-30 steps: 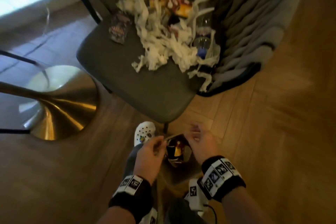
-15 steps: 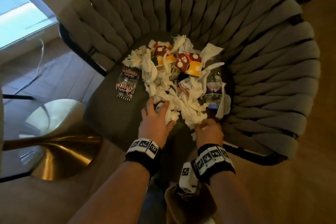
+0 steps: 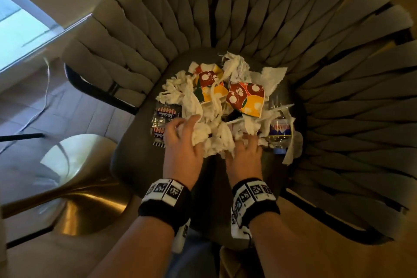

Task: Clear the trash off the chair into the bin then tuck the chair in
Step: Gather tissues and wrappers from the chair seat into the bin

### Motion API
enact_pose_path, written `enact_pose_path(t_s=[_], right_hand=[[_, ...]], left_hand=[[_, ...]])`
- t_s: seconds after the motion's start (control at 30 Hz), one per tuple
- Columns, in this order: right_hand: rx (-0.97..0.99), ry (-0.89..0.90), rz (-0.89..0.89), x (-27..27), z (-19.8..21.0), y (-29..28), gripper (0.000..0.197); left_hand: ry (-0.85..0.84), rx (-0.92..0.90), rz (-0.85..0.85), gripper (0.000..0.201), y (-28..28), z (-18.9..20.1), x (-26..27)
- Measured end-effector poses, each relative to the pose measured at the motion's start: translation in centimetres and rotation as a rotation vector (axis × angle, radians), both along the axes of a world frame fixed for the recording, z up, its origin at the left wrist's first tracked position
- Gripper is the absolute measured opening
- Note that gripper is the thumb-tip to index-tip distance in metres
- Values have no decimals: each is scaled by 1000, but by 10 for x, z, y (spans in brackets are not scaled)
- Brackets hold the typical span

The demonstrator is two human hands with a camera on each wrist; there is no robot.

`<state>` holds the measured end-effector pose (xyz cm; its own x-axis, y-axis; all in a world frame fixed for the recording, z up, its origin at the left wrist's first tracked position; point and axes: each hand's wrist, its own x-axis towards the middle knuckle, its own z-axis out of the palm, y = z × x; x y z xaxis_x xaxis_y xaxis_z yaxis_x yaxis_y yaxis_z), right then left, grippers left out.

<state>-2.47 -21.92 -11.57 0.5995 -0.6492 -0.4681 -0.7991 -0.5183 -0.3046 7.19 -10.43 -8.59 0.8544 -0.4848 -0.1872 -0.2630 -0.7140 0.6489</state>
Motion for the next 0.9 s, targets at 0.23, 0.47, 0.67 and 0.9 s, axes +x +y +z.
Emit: enact_pose_path(t_s=[0.23, 0.47, 0.67, 0.9], right_hand=[[254, -125, -87, -40, 30, 12, 42], [-71, -223, -55, -19, 40, -4, 40], [-130, -21, 84, 5, 6, -17, 75], [-50, 54, 37, 4, 15, -34, 51]], left_hand=[[88, 269, -173, 76, -40, -25, 11], [176, 218, -157, 60, -6, -29, -3], [139, 147, -168, 53, 32, -19, -28], [71, -60, -109, 49, 11, 7, -11]])
